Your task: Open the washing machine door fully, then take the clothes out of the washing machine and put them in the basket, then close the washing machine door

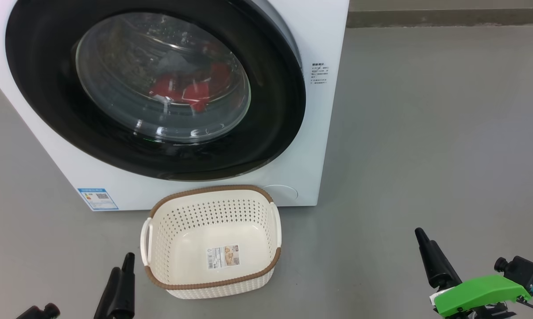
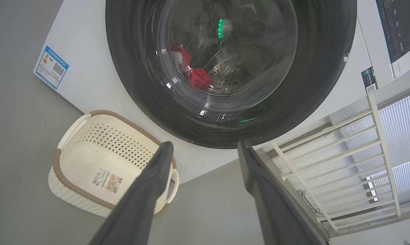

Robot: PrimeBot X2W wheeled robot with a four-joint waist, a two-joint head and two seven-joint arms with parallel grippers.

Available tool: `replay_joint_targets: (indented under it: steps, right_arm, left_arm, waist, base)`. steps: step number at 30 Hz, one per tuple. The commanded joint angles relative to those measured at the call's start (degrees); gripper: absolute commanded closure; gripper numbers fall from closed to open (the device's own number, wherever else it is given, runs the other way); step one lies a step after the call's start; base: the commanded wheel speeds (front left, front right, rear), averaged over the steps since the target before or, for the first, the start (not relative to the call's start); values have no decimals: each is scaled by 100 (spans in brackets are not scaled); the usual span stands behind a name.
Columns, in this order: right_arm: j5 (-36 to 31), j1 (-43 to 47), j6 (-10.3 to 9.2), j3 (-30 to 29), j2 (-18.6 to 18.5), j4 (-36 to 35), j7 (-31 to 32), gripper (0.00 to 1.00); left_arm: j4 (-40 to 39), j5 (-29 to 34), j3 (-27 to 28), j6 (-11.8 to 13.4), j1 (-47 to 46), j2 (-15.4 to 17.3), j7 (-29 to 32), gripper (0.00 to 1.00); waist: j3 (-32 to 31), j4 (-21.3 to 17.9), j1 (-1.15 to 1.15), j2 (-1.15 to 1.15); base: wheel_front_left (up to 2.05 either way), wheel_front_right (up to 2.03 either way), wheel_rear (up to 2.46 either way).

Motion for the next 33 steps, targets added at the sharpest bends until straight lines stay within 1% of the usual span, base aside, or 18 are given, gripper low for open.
replay_joint_targets:
  steps: [1,15,33]
  right_arm:
    - [-158,-231,-2,90,-89,-122,-76,0]
    - [-1108,-216,-2,213,-106,-36,-312,0]
    - [-2196,-260,-3,335,-122,78,-632,0]
  left_arm:
    - [-202,181,85,18,-13,85,-63,0]
    - [-329,1238,28,86,79,94,-301,0]
    - [-472,2527,6,113,163,107,-623,0]
  waist:
    - [0,1,-1,0]
    - [3,15,-1,0]
    - [56,7,-1,0]
  base:
    - [0,0,0]
    - [0,0,0]
    - [0,0,0]
